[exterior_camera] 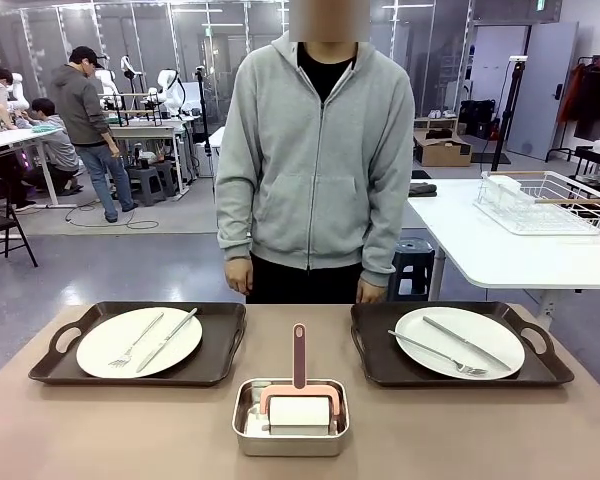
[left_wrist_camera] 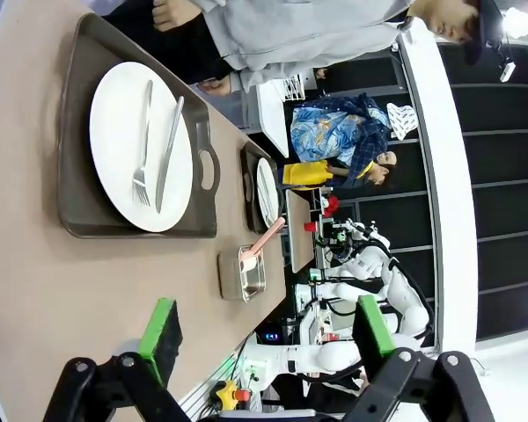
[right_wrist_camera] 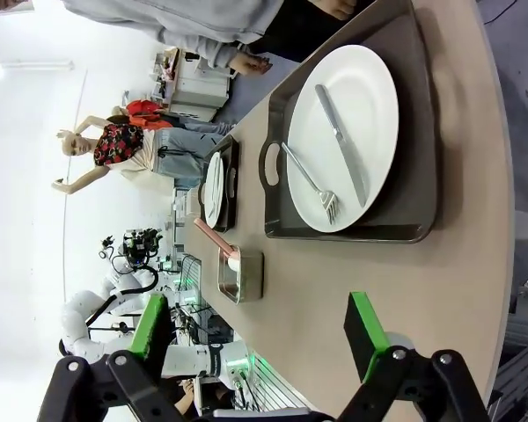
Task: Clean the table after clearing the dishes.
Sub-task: When the left (or right) Handle tray is removed, use the left hand (or right hand) to clean the left (or right) side of the table with the Lint Roller.
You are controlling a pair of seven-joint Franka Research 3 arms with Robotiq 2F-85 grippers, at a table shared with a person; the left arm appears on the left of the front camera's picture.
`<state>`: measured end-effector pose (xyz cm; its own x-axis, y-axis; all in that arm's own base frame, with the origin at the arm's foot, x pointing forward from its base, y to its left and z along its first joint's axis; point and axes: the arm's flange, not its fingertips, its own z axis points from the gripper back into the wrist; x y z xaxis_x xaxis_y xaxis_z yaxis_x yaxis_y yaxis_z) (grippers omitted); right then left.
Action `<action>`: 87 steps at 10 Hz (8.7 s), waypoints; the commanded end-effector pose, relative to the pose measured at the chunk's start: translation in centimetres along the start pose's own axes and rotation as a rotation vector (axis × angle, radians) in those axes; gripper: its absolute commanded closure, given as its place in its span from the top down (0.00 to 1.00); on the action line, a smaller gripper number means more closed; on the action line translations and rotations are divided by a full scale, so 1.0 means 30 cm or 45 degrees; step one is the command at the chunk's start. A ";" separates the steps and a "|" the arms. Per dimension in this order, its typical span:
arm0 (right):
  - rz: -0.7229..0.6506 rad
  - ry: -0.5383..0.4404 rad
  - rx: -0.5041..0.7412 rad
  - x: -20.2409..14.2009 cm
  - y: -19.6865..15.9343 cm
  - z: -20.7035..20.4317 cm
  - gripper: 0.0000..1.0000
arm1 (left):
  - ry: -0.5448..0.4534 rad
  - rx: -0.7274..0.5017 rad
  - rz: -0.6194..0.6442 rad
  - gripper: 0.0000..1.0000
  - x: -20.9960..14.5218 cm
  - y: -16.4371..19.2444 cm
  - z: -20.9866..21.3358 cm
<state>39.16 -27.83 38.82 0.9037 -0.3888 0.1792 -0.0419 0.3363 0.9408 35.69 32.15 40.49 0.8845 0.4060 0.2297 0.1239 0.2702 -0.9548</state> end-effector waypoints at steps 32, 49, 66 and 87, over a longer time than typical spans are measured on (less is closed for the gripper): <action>0.006 0.006 -0.003 0.008 0.011 -0.004 1.00 | 0.134 0.014 -0.181 1.00 0.034 -0.071 -0.040; 0.006 0.006 -0.003 0.008 0.011 -0.004 1.00 | 1.647 0.461 -1.608 1.00 -0.331 -0.833 -1.537; 0.006 0.006 -0.003 0.008 0.011 -0.004 1.00 | 2.053 0.264 -1.490 1.00 -0.358 -0.579 -2.262; 0.006 0.006 -0.003 0.008 0.011 -0.004 1.00 | 2.189 0.262 -1.391 0.08 -0.401 -0.557 -2.404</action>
<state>39.49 -27.80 38.85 0.9058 -0.3833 0.1807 -0.0437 0.3396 0.9395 55.11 -39.81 39.25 -0.0836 -0.9920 0.0947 0.8519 -0.1204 -0.5097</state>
